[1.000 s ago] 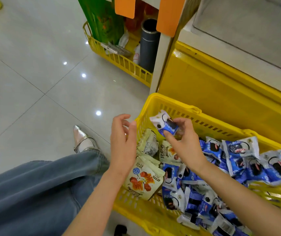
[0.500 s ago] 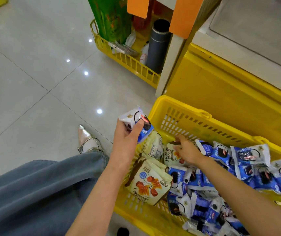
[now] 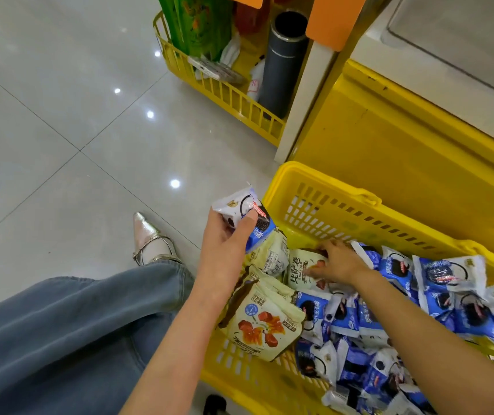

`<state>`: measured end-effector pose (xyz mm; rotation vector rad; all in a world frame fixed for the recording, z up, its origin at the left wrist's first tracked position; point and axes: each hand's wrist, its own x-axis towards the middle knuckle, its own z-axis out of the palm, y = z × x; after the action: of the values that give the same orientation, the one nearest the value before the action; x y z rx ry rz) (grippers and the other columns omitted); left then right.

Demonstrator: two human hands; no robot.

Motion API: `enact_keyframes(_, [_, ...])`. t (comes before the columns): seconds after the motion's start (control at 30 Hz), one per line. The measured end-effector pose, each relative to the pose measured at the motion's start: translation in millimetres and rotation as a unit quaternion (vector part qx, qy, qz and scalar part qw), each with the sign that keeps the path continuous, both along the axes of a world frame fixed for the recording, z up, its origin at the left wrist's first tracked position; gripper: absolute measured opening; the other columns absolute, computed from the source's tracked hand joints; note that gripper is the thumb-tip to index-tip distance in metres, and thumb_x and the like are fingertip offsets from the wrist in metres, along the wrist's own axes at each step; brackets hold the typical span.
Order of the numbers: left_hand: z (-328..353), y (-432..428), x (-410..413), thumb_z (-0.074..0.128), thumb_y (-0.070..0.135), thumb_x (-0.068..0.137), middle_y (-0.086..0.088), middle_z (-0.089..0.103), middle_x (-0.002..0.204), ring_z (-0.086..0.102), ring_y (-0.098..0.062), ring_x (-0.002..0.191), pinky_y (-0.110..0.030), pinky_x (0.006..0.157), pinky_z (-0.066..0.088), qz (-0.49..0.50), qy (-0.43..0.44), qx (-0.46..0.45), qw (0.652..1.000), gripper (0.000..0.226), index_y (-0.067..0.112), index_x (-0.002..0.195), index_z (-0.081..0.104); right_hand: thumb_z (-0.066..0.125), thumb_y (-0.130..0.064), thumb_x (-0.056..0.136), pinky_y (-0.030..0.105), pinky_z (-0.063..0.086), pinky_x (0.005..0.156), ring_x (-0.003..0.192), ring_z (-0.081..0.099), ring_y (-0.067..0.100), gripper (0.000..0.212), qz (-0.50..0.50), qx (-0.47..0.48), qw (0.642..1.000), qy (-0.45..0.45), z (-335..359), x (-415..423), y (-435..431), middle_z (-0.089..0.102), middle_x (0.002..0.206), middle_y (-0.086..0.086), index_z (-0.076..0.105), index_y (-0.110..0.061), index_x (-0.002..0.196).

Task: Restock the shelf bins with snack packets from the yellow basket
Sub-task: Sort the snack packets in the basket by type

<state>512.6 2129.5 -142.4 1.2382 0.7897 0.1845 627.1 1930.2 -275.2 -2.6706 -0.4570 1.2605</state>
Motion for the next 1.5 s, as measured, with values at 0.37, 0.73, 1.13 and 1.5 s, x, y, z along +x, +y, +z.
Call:
enact_keyframes(0.37, [15, -17, -11, 0.057, 0.029, 0.088, 0.017, 0.065, 0.098, 0.064, 0.006, 0.086, -0.011, 0.061, 0.049, -0.173, -0.031, 0.027, 0.984, 0.016, 0.038, 0.1, 0.052, 0.064, -0.042, 0.084, 0.029, 0.042, 0.065, 0.088, 0.062, 0.025, 0.035, 0.102, -0.019, 0.986, -0.129, 34, -7, 3, 0.067, 0.096, 0.009, 0.062, -0.009, 0.097])
enact_keyframes(0.73, [-26, -108, -53, 0.054, 0.035, 0.091, -0.01, 0.059, 0.117, 0.057, -0.027, 0.105, -0.035, 0.079, 0.044, -0.591, 0.071, 0.409, 0.692, 0.042, 0.015, 0.126, 0.04, 0.064, -0.032, 0.086, 0.033, 0.047, 0.062, 0.076, 0.058, 0.02, 0.018, 0.015, 0.183, 0.93, -0.32, 120, -16, -25, 0.061, 0.087, 0.001, 0.062, -0.014, 0.086])
enact_keyframes(1.13, [22, -91, -39, 0.07, 0.062, 0.062, 0.025, 0.061, 0.117, 0.059, 0.001, 0.107, -0.024, 0.089, 0.049, -0.298, -0.018, -0.118, 0.947, 0.075, 0.04, 0.126, 0.039, 0.059, -0.023, 0.089, 0.026, 0.052, 0.063, 0.067, 0.061, 0.011, 0.019, -0.327, 0.462, 0.817, -0.115, 195, -59, -53, 0.066, 0.071, -0.002, 0.059, -0.015, 0.071])
enact_keyframes(1.5, [48, 1, -24, 0.076, 0.035, 0.057, -0.004, 0.072, 0.103, 0.07, -0.022, 0.091, -0.035, 0.069, 0.057, -0.015, -0.046, -0.091, 0.995, 0.072, 0.016, 0.123, 0.054, 0.048, -0.03, 0.096, 0.023, 0.045, 0.091, 0.102, 0.057, 0.006, 0.032, -0.201, 0.332, 0.918, -0.077, 119, -46, 9, 0.058, 0.123, -0.002, 0.048, -0.019, 0.126])
